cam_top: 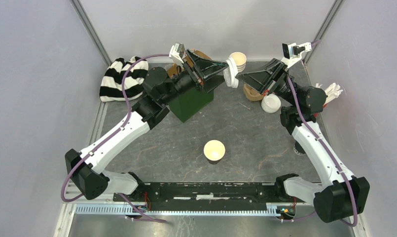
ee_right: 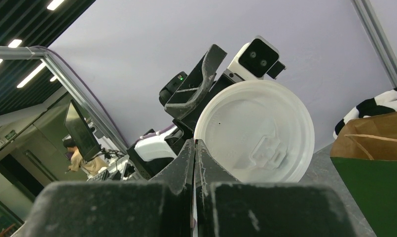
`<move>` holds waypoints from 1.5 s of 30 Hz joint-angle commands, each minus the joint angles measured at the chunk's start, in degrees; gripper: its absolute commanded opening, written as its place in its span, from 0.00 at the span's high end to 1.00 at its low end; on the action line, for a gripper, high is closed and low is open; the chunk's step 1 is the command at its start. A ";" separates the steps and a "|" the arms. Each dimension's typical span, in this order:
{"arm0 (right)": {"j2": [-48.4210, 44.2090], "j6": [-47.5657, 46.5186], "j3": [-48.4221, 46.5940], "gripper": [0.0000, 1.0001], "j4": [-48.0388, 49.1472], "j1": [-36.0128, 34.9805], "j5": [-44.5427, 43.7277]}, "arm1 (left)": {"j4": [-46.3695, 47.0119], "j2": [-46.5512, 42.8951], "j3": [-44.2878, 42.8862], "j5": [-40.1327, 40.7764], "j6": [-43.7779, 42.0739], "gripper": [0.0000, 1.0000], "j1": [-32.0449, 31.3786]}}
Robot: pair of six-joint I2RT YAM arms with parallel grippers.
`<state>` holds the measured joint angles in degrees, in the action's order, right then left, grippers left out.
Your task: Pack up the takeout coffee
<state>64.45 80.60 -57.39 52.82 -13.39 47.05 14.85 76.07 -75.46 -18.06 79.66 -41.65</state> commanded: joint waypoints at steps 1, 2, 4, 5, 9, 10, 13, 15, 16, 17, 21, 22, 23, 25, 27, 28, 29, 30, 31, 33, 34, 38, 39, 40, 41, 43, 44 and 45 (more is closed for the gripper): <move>-0.97 -2.45 -0.36 1.00 -2.05 -0.84 0.59 | 0.80 -1.10 -0.52 0.43 -0.31 0.00 -0.67; -0.97 -2.54 -0.27 1.00 -2.25 -0.98 0.67 | 0.53 -1.10 -0.67 0.47 -0.44 0.00 -0.71; -1.05 -2.95 -0.35 1.00 -2.81 -1.26 0.68 | -0.19 -1.04 -1.02 0.58 -0.87 0.01 -0.85; -1.08 -3.33 -0.44 1.00 -3.31 -1.35 0.68 | -1.00 -1.02 -1.27 0.62 -1.24 0.02 -0.89; -1.34 -4.80 -0.93 1.00 -5.15 -1.49 0.68 | -2.97 -1.18 -1.73 1.05 -1.95 0.06 -0.98; -1.34 -4.96 -1.02 1.00 -5.33 -1.53 0.68 | -2.98 -1.31 -1.59 1.14 -1.96 0.08 -0.98; -1.42 -5.03 -1.06 1.00 -5.52 -1.59 0.68 | -3.07 -1.28 -1.45 1.03 -1.86 0.14 -0.98; -1.51 -5.32 -0.93 1.00 -5.77 -1.67 0.68 | -3.07 -1.27 -1.49 1.07 -1.87 0.16 -1.06; -1.64 -5.47 -0.89 1.00 -6.00 -1.70 0.68 | -3.07 -1.32 -1.45 1.09 -1.91 0.17 -1.07; -1.82 -5.70 -0.84 1.00 -6.35 -1.71 0.59 | -3.12 -1.32 -1.39 1.10 -1.91 0.19 -1.07; -2.60 -8.38 -1.27 0.94 -10.49 -1.73 0.24 | -4.20 -1.90 -1.18 1.55 -2.85 0.21 -1.07; -2.86 -9.90 -1.68 0.85 -12.58 -1.71 0.47 | -4.92 -2.16 -1.18 1.87 -3.40 0.21 -1.07; -3.18 -12.70 -2.35 0.79 -16.19 -1.73 0.59 | -6.12 -2.49 -1.18 2.42 -4.10 0.21 -1.00; -3.59 -18.28 -4.27 0.75 -23.61 -1.72 0.28 | -8.40 -3.26 -1.02 3.27 -5.35 0.21 -0.98; -3.92 -22.58 -5.94 0.62 -29.60 -1.61 -0.07 | -10.17 -3.84 -0.59 3.63 -6.16 0.21 -0.93; -3.98 -25.30 -6.88 0.57 -32.63 -1.48 -0.32 | -11.96 -4.05 -0.79 3.87 -7.20 0.21 -0.85; -4.10 -29.38 -8.59 0.50 -38.20 -1.24 -1.05 | -15.36 -4.23 -1.19 4.14 -8.77 0.21 -0.77; -4.07 -33.81 -10.42 0.45 -45.17 -0.92 -2.19 | -18.69 -4.40 -2.02 4.57 -11.09 0.21 -0.72; -3.91 -38.91 -13.10 0.42 -51.58 -0.42 -4.11 | -22.61 -4.58 -2.90 5.38 -13.45 0.21 -0.72; -3.59 -51.60 -18.52 0.35 -66.90 0.91 -9.48 | -29.83 -4.83 -4.71 7.12 -19.64 0.21 -0.71; -3.46 -55.72 -20.63 0.34 -73.03 1.58 -12.03 | -33.69 -4.91 -5.29 8.06 -22.64 0.22 -0.71; -3.76 -68.10 -25.90 0.30 -86.48 2.68 -21.62 | -44.06 -5.83 -4.60 8.98 -34.15 0.26 -2.24; -4.15 -69.33 -25.96 0.30 -87.56 2.72 -23.22 | -46.86 -5.85 -4.41 9.90 -36.89 0.26 -3.78; -4.76 -70.31 -25.66 0.29 -88.18 2.72 -24.32 | -49.45 -5.69 -4.09 11.67 -39.68 0.26 -5.98; -5.46 -70.85 -25.03 0.29 -88.69 2.75 -25.57 | -52.07 -5.38 -3.80 14.72 -42.03 0.27 -8.44; -6.61 -71.42 -23.58 0.28 -89.25 2.74 -27.27 | -57.08 -3.96 -3.84 20.16 -45.92 0.27 -13.63; -7.23 -71.62 -22.60 0.27 -89.54 2.68 -28.03 | -60.17 -2.93 -4.05 22.58 -47.52 0.28 -15.83; -7.71 -71.79 -21.77 0.27 -89.67 2.70 -28.62 | -62.14 -1.75 -4.53 24.52 -48.33 0.28 -18.00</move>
<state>58.83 15.49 -81.14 -30.57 -10.76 25.21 -33.71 71.92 -78.59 -3.44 44.18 -52.27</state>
